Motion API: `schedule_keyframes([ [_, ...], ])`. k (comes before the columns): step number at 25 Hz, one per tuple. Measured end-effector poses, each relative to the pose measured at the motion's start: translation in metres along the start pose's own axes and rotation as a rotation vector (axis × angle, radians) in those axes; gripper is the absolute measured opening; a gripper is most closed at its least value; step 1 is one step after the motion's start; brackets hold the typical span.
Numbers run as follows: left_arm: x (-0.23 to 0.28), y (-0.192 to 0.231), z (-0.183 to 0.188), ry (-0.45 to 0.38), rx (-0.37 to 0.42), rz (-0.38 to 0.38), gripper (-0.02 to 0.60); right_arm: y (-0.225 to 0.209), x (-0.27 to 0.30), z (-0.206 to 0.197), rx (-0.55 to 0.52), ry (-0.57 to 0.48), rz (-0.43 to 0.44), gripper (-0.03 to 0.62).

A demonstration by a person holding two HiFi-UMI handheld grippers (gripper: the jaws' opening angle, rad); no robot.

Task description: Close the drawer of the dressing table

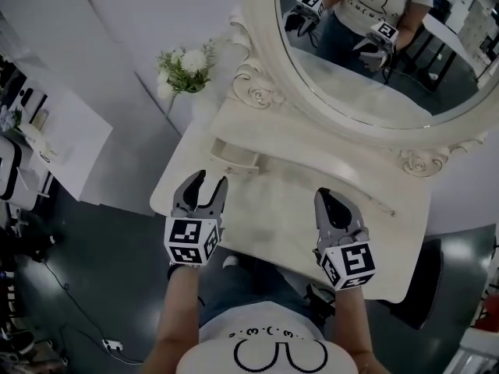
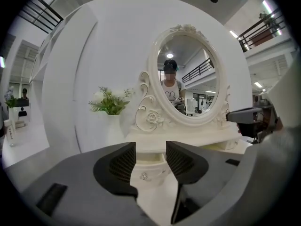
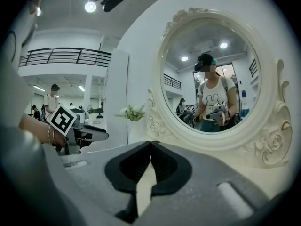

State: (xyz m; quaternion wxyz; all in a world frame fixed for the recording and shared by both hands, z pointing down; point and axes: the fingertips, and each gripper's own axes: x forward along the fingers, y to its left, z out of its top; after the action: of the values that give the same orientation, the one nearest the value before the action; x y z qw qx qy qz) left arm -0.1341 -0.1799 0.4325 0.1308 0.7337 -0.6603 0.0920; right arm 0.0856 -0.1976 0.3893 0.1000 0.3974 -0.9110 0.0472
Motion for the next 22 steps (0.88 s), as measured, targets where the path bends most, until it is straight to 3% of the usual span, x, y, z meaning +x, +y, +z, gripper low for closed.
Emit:
schedule_keyframes([
  [11,0.034,0.007,-0.050,0.134,0.081,-0.095,0.198,0.000,0.005,-0.025,0.030,0.067,-0.112,0.000],
  [16,0.052,0.014,-0.075,0.203,0.060,-0.139,0.196,0.009,0.012,-0.036,0.053,0.111,-0.162,0.000],
  [22,0.071,0.021,-0.104,0.275,0.034,-0.139,0.193,0.019,0.022,-0.047,0.054,0.154,-0.185,0.000],
])
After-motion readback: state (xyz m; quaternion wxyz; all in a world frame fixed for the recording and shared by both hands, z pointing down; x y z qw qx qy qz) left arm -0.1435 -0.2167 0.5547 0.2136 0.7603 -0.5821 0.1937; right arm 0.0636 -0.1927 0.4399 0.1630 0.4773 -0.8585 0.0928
